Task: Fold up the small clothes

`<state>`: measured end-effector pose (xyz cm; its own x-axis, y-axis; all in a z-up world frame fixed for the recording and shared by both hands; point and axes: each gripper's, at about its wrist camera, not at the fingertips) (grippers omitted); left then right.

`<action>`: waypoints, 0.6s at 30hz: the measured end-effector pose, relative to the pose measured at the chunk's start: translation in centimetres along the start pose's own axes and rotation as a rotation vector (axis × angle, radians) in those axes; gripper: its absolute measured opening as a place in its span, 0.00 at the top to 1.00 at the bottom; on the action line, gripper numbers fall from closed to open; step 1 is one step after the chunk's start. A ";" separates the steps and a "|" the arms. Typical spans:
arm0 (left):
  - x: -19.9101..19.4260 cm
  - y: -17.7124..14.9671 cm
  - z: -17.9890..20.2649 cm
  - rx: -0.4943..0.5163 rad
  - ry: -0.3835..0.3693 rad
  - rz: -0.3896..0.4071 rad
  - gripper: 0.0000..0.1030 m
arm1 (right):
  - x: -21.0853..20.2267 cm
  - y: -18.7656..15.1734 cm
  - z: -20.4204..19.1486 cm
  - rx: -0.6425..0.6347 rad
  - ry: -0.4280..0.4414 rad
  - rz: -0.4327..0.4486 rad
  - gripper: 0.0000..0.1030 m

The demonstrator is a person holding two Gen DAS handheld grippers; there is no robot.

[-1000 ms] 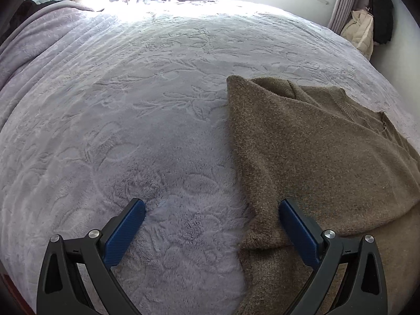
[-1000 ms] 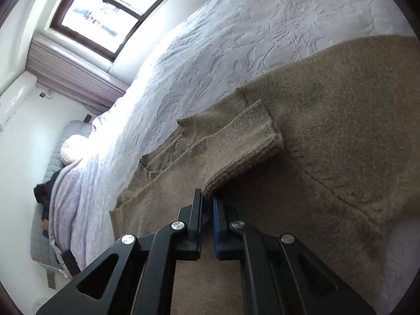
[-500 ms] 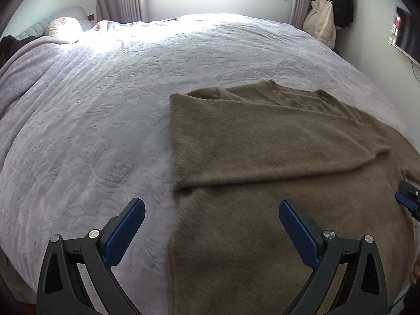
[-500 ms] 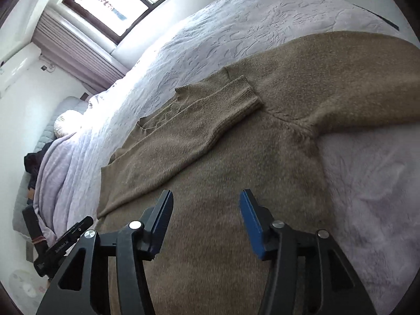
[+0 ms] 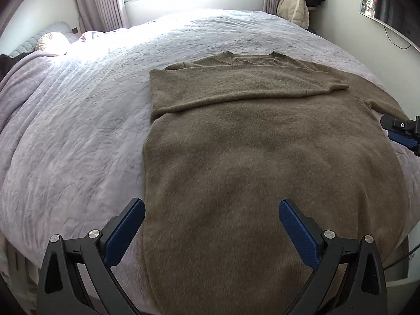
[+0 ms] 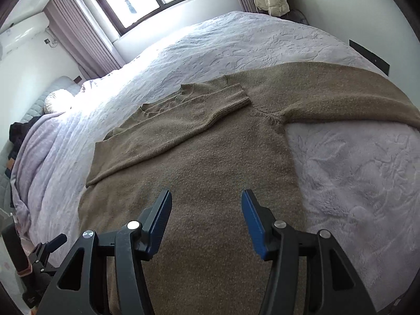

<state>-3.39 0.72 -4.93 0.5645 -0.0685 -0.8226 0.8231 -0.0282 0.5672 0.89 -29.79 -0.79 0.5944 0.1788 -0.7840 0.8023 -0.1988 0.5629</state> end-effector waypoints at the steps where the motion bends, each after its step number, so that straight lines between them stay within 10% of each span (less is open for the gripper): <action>1: -0.3 -0.2 0.0 -0.002 0.001 -0.002 0.01 | -0.5 -0.3 -0.1 -0.006 -0.006 0.006 0.43; 18: -3.3 -1.2 4.4 0.077 -0.039 0.025 0.01 | -4.8 -2.3 2.1 0.006 -0.079 0.050 0.41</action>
Point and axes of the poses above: each gripper's, at about its wrist camera, not at the fingertips, and x roughly the way its jaws point, z to its right, y to its top, and after that the axes turned 5 degrees about -y, right-handed
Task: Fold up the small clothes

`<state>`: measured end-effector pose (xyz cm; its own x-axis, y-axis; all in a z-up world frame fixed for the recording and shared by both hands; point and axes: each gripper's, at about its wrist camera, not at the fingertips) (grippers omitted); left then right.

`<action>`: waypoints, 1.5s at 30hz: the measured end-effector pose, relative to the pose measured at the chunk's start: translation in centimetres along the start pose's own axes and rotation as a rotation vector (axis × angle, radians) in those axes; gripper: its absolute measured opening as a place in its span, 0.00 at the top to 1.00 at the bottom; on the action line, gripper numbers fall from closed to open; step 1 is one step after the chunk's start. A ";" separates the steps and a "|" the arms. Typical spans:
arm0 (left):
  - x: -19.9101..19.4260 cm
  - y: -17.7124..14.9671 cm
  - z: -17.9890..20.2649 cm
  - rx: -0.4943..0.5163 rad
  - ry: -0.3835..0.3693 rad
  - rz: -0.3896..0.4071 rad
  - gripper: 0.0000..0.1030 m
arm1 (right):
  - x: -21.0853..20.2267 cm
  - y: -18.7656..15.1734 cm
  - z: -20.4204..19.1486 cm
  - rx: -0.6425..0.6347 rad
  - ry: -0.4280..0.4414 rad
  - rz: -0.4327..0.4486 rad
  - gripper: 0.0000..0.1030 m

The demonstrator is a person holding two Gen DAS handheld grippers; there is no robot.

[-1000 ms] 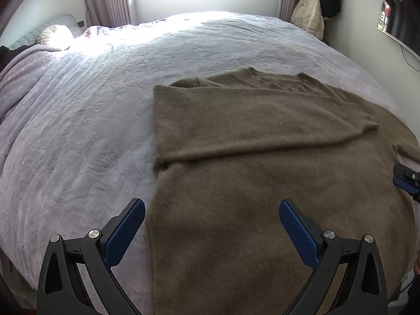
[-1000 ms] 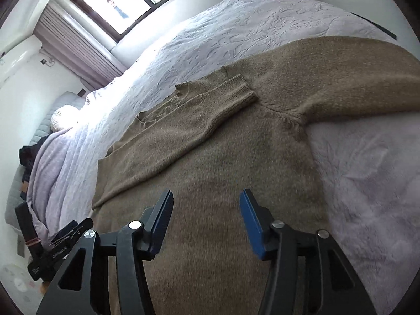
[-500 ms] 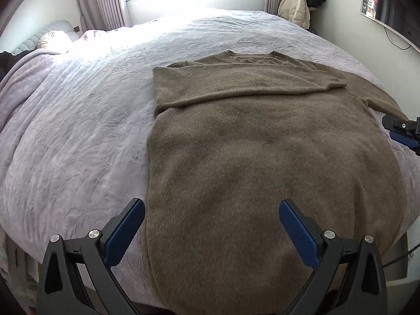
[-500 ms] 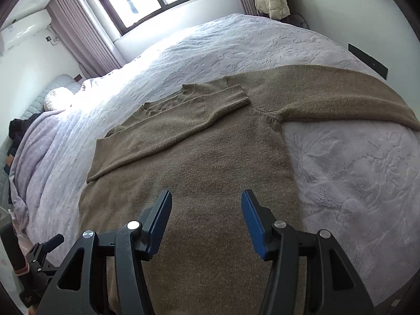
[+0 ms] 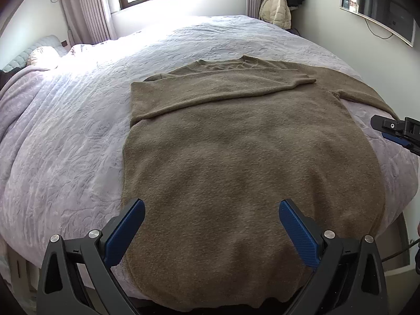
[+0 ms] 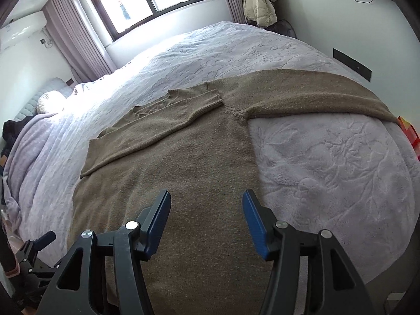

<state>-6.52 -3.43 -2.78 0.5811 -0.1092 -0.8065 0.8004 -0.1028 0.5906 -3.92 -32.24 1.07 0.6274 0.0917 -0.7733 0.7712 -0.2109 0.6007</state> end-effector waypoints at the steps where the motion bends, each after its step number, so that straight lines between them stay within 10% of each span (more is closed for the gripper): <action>1: 0.0 0.1 0.3 0.007 -0.001 0.000 0.01 | -0.1 0.0 0.2 0.001 0.000 0.003 0.41; 45: 5.3 3.2 5.9 0.069 -0.026 -0.097 0.01 | 4.0 1.5 5.0 0.028 -0.009 -0.044 0.39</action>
Point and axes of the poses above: each gripper's, at about its wrist camera, not at the fingertips, and x roughly the way its jaws point, z to its right, y to its top, and after that the axes turned 5 degrees about -y, right-handed
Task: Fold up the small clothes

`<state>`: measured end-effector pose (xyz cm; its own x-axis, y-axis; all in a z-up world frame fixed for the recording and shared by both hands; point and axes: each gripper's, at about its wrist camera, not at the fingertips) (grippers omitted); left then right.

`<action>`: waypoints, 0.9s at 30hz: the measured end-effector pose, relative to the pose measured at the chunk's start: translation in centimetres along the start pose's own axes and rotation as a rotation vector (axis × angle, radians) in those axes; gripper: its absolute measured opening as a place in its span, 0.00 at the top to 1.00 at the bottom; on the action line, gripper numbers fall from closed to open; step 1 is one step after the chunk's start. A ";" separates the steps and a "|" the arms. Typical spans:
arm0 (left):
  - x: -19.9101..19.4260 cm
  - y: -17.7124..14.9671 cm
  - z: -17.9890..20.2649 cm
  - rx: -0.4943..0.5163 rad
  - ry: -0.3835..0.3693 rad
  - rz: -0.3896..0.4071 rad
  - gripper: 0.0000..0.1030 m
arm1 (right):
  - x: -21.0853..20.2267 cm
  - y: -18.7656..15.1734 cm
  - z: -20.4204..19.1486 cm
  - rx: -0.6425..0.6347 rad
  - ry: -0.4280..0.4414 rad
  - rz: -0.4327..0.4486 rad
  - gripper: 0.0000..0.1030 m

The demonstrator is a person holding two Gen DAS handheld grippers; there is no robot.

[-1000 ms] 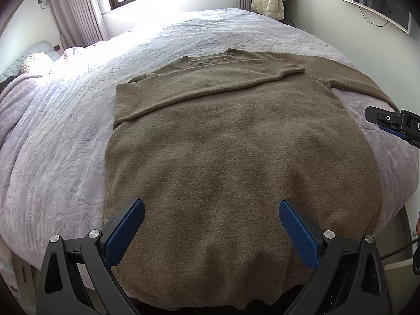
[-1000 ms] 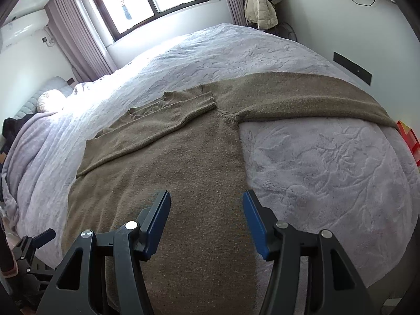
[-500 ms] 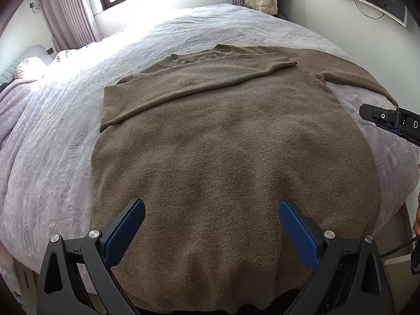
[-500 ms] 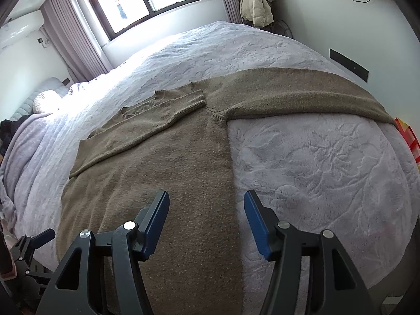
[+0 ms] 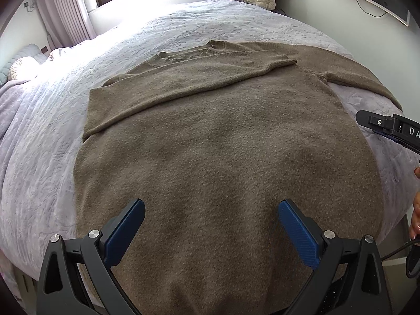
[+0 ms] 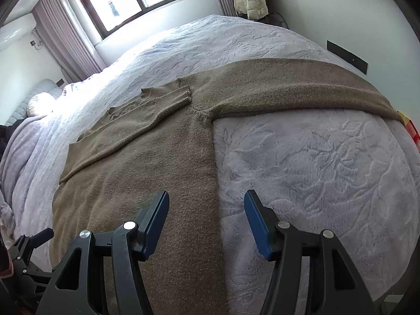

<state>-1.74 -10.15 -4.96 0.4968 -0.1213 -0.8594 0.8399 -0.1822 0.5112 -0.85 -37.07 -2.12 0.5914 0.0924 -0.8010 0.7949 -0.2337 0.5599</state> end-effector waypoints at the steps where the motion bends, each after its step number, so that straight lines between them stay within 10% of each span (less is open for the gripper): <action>1: 0.2 0.2 0.1 0.001 -0.002 -0.002 0.01 | 0.2 0.2 0.4 0.009 0.012 -0.003 0.39; 13: 2.8 5.3 1.8 -0.001 -0.015 0.040 0.01 | 1.3 4.4 16.2 0.580 0.238 0.163 0.39; 27: 8.0 15.8 4.3 -0.127 -0.004 0.119 0.01 | 3.1 6.5 22.7 0.872 0.334 0.304 0.39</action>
Point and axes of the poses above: each gripper's, at about its wrist camera, not at the fingertips, and x roughly the way its jaws point, z to its right, y to its top, and after that the axes turned 5 degrees about -y, right-handed
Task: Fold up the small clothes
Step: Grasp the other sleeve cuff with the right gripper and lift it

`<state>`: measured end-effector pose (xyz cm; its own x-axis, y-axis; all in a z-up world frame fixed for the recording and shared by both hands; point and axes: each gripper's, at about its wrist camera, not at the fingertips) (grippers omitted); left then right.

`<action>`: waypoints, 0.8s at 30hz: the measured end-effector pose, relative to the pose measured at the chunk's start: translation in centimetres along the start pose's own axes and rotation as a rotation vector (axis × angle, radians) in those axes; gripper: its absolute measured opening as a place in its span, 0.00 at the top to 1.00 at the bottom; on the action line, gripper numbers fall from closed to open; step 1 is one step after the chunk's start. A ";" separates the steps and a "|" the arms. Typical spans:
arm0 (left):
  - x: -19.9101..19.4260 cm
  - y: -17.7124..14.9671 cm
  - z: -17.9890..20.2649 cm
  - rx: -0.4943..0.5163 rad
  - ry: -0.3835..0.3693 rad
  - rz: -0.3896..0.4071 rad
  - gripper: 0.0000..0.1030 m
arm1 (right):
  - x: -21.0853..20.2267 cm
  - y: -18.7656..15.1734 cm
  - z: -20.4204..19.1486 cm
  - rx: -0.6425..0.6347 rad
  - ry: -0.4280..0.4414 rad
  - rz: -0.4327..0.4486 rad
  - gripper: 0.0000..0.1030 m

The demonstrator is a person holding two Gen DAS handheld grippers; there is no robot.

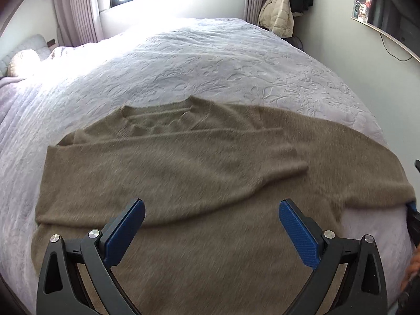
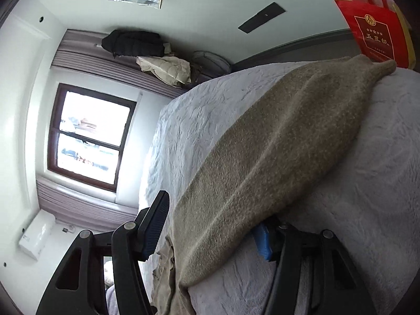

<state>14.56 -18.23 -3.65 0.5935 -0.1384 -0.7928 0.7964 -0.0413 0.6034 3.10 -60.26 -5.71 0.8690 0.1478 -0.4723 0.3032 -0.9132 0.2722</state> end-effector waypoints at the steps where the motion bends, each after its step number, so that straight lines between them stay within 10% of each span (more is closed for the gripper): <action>1: 0.7 0.2 0.8 0.017 0.007 0.006 0.01 | 0.1 0.2 0.0 0.010 0.005 -0.003 0.40; 7: 5.5 -0.8 4.4 0.174 0.060 -0.060 0.01 | 1.2 0.8 2.2 0.179 0.093 -0.070 0.88; 17: -0.6 -0.8 -2.1 0.159 -0.010 0.004 0.01 | 2.7 -2.4 -9.4 -0.190 0.211 -0.131 0.89; 24: -3.7 -2.2 -12.5 0.006 0.055 0.025 0.01 | 8.4 -16.7 -22.0 -0.690 0.239 -0.351 0.89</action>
<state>12.04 -5.21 -3.11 0.6188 -0.0844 -0.7810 0.7807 -0.0441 0.6234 13.97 -35.45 4.22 0.7149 0.5305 -0.4556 0.6788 -0.3698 0.6344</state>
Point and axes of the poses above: each gripper's, at about its wrist camera, not at the fingertips, and x roughly the way its jaws point, z to its right, y to its top, and after that the axes turned 5 degrees about -y, right-handed
